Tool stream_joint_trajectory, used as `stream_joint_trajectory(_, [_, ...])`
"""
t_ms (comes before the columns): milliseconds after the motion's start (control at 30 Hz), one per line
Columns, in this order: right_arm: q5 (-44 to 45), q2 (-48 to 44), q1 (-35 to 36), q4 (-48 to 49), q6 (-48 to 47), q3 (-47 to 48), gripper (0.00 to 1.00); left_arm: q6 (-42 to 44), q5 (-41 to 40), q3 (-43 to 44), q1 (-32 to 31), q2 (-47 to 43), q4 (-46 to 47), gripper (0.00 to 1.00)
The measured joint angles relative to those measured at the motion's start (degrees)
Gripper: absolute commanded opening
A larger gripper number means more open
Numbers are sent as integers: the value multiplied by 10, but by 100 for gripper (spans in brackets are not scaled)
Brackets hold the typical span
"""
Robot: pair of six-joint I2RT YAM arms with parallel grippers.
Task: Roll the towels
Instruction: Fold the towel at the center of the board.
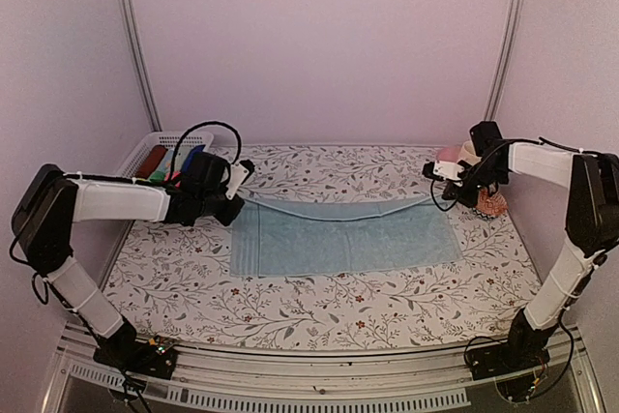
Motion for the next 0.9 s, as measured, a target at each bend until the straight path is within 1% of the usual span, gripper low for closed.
stream_joint_trajectory(200, [-10,-43,-1,-11,-40,-54,2,-13,-10,-7,-24,-55,-37,0])
stream_joint_trajectory(400, [-19,-104,-5,-24,-76,-116,2,-48,-17,-7,-45,-73,-112,0])
stream_joint_trajectory(667, [-33,-172,-14,-43,-117,-169,2,-91,-33,-16,-99,-102,-195,0])
stream_joint_trajectory(900, [-34,-187,-15,-60,-140,-218,2,-113,-41,-17,-112,-125,-256,0])
